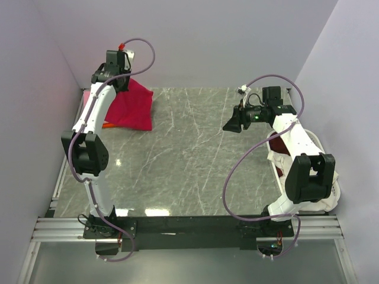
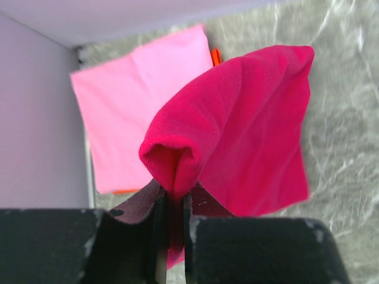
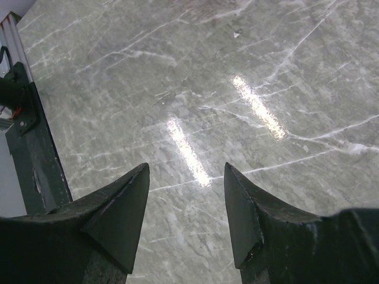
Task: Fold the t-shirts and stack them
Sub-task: Neatly place the folded tshirt to the corner
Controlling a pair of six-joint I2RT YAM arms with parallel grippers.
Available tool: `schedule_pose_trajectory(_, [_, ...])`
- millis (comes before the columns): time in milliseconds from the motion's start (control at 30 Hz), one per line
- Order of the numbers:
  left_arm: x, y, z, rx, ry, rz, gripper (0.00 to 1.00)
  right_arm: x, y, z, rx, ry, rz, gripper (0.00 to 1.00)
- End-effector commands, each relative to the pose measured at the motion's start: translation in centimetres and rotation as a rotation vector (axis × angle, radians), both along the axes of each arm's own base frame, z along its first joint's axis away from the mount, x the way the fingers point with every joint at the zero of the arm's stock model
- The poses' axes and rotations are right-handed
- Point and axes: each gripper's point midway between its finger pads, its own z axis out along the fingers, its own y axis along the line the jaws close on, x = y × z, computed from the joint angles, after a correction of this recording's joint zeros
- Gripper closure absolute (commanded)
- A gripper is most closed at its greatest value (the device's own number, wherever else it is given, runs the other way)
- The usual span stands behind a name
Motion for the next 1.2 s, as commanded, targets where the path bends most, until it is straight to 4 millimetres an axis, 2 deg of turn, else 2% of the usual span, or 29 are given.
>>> schedule_pose_trajectory(0, [1.0, 0.4, 6.7, 0.022, -0.174, 0.005, 1.0, -0.5, 0.0, 1.6, 0.023, -0.047, 0.015, 0.4])
schedule_pose_trajectory(133, [0.9, 1.3, 8.8, 0.048, -0.221, 0.023, 1.0, -0.4, -0.1, 1.6, 0.023, -0.05, 0.015, 0.4])
schedule_pose_trajectory(267, [0.7, 1.9, 9.6, 0.059, -0.245, 0.034, 1.0, -0.4, -0.2, 1.6, 0.022, -0.049, 0.014, 0.4])
schedule_pose_trajectory(400, [0.4, 1.9, 10.2, 0.051, -0.26, 0.034, 1.0, -0.4, -0.2, 1.7, 0.025, -0.05, 0.012, 0.4])
schedule_pose_trajectory(833, [-1.5, 1.7, 14.7, 0.02, -0.354, 0.014, 1.0, -0.4, -0.4, 1.7, 0.026, -0.052, 0.009, 0.4])
schedule_pose_trajectory(1000, [-2.1, 1.7, 15.7, 0.02, -0.375, 0.012, 1.0, -0.4, -0.5, 1.8, 0.027, -0.054, 0.007, 0.4])
schedule_pose_trajectory(1167, [-1.9, 2.1, 15.4, 0.017, -0.375, 0.018, 1.0, -0.4, -0.6, 1.8, 0.027, -0.052, 0.004, 0.41])
